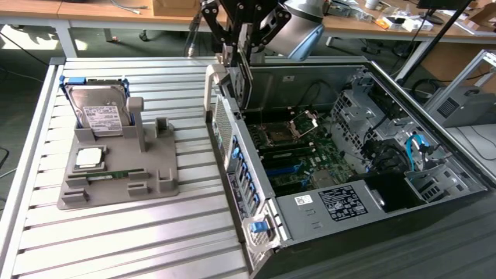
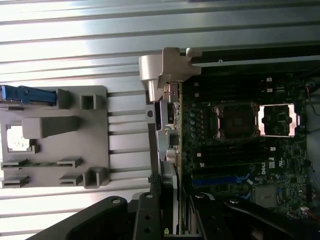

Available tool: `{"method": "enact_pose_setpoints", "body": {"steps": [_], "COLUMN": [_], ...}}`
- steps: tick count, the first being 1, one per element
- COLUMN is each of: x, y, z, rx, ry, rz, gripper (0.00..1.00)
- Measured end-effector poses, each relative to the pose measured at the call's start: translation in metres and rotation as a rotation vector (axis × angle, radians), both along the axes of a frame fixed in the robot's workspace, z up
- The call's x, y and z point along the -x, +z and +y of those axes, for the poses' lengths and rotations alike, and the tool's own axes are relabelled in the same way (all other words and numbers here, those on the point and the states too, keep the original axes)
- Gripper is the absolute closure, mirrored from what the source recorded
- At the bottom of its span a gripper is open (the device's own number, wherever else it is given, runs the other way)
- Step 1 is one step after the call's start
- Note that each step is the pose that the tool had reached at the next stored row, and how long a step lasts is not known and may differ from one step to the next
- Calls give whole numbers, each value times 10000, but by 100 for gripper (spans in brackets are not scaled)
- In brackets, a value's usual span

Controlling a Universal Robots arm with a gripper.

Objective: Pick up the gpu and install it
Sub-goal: 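Pick up the gpu and move the gpu toward the slot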

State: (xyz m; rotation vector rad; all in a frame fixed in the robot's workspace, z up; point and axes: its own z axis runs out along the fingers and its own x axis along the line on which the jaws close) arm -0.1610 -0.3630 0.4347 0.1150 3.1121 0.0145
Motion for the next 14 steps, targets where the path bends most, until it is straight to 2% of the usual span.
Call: {"method": "enact_pose_setpoints", "body": {"steps": [14], "x": [-108], "y": [0], "z": [0], "rx": [1], "ry": [0], "rz": [0], "gripper": [73]}}
